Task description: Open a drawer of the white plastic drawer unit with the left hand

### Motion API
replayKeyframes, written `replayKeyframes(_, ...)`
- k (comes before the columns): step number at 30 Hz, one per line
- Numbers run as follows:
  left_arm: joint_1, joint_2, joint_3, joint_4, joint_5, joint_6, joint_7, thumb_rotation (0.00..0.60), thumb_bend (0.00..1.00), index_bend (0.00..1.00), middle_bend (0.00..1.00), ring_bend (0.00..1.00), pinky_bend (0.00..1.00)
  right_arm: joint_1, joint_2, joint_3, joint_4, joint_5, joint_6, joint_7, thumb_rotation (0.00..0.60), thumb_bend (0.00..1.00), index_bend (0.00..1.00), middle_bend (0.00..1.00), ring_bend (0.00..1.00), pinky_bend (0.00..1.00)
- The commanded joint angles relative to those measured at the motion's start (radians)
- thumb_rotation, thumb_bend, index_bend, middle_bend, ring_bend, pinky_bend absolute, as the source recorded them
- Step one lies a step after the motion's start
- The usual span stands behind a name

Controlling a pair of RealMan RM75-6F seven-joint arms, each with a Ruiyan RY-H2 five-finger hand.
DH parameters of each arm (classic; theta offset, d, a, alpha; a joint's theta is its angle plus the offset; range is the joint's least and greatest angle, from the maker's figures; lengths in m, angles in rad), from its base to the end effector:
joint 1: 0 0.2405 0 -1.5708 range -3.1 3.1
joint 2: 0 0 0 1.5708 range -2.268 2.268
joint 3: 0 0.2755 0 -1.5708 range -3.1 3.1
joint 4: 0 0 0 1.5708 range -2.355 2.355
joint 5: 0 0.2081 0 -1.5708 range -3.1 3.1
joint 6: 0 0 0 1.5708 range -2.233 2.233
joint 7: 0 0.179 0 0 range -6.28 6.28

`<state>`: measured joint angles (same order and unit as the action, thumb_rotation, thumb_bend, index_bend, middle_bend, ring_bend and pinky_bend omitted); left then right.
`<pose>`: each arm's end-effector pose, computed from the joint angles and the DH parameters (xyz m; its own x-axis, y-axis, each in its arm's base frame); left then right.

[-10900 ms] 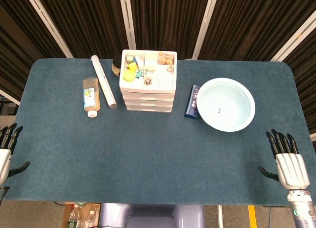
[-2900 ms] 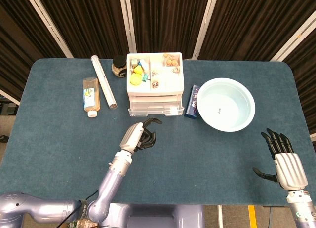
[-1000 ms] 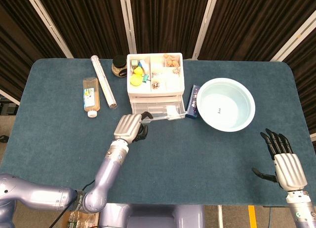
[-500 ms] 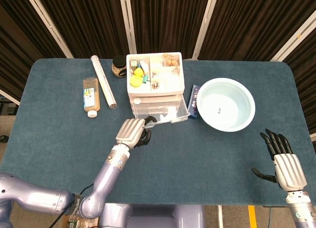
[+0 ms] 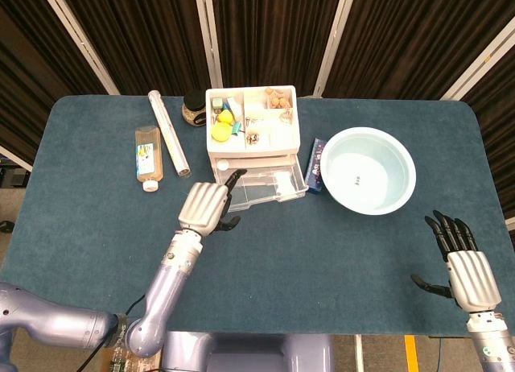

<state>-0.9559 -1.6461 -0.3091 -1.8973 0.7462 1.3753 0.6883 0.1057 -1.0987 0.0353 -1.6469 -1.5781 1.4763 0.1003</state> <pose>-0.0141 0.3599 -0.0052 0.2320 0.1772 0.9564 0.9336 -0.3166 -0.1678 -0.3066 -0.2196 0.1634 0.2963 -0.0289 0.9547 -0.9507 -0.1049 0.2919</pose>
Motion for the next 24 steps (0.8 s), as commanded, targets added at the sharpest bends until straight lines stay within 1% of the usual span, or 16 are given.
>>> replayKeyframes(1, 0.083, 0.076, 0.124, -0.071, 0.226, 0.117, 0.003, 0.6, 0.19, 0.12, 0.48, 0.45, 0.57, -0.001, 0.001, 0.001, 0.002, 0.005, 0.0, 0.004, 0.6, 0.17, 0.0, 0.0, 0.0, 0.0)
replayKeyframes(3, 0.133, 0.119, 0.188, -0.085, 0.33, 0.171, -0.01, 0.6, 0.17, 0.12, 0.33, 0.29, 0.42, -0.001, 0.001, 0.002, 0.006, 0.006, 0.001, 0.004, 0.6, 0.17, 0.0, 0.0, 0.0, 0.0)
replayKeyframes(4, 0.164, 0.145, 0.225, -0.085, 0.384, 0.201, -0.017, 0.6, 0.15, 0.12, 0.28, 0.23, 0.36, -0.001, 0.002, 0.003, 0.007, 0.006, 0.002, 0.003, 0.6, 0.17, 0.0, 0.0, 0.0, 0.0)
replayKeyframes(6, 0.226, 0.204, 0.305, -0.076, 0.484, 0.253, -0.038, 0.6, 0.06, 0.12, 0.19, 0.11, 0.24, -0.001, 0.001, 0.005, 0.009, 0.009, 0.002, 0.0, 0.6, 0.17, 0.0, 0.0, 0.0, 0.0)
replayKeyframes(7, 0.256, 0.233, 0.34, -0.067, 0.523, 0.276, -0.046, 0.6, 0.03, 0.13, 0.16, 0.07, 0.21, -0.001, 0.001, 0.006, 0.011, 0.012, 0.0, -0.004, 0.6, 0.17, 0.0, 0.0, 0.0, 0.0)
replayKeyframes(8, 0.296, 0.273, 0.385, -0.055, 0.568, 0.304, -0.058, 0.6, 0.01, 0.13, 0.13, 0.05, 0.18, 0.0, 0.002, 0.007, 0.012, 0.018, -0.004, -0.013, 0.6, 0.17, 0.0, 0.0, 0.0, 0.0)
replayKeyframes(9, 0.329, 0.304, 0.417, -0.043, 0.592, 0.329, -0.067, 0.6, 0.0, 0.12, 0.1, 0.02, 0.16, 0.001, 0.002, 0.008, 0.012, 0.024, -0.008, -0.025, 0.6, 0.17, 0.0, 0.0, 0.0, 0.0)
replayKeyframes(11, 0.394, 0.363, 0.474, -0.011, 0.637, 0.374, -0.1, 0.6, 0.0, 0.11, 0.05, 0.0, 0.12, 0.002, 0.003, 0.012, 0.013, 0.037, -0.015, -0.056, 0.6, 0.17, 0.0, 0.0, 0.0, 0.0)
replayKeyframes(12, 0.421, 0.384, 0.494, 0.006, 0.654, 0.39, -0.121, 0.6, 0.0, 0.09, 0.03, 0.0, 0.11, 0.003, 0.003, 0.014, 0.012, 0.041, -0.016, -0.071, 0.6, 0.17, 0.0, 0.0, 0.0, 0.0)
replayKeyframes(14, 0.471, 0.416, 0.522, 0.034, 0.668, 0.41, -0.165, 0.6, 0.0, 0.07, 0.0, 0.0, 0.09, 0.003, 0.003, 0.019, 0.01, 0.046, -0.013, -0.108, 0.6, 0.16, 0.0, 0.0, 0.0, 0.0)
replayKeyframes(17, 0.554, 0.447, 0.555, 0.086, 0.677, 0.438, -0.253, 0.6, 0.0, 0.04, 0.0, 0.0, 0.06, 0.003, -0.009, 0.028, 0.021, 0.042, 0.006, -0.168, 0.6, 0.16, 0.0, 0.0, 0.0, 0.0)
replayKeyframes(22, 0.659, 0.44, 0.563, 0.187, 0.692, 0.476, -0.346, 0.6, 0.0, 0.02, 0.0, 0.0, 0.05, -0.003, -0.035, 0.035, 0.038, 0.038, 0.032, -0.191, 0.6, 0.16, 0.0, 0.0, 0.0, 0.0)
replayKeyframes(24, 0.689, 0.441, 0.571, 0.208, 0.692, 0.466, -0.363, 0.6, 0.0, 0.02, 0.0, 0.0, 0.05, -0.006, -0.041, 0.036, 0.043, 0.043, 0.035, -0.195, 0.6, 0.16, 0.0, 0.0, 0.0, 0.0)
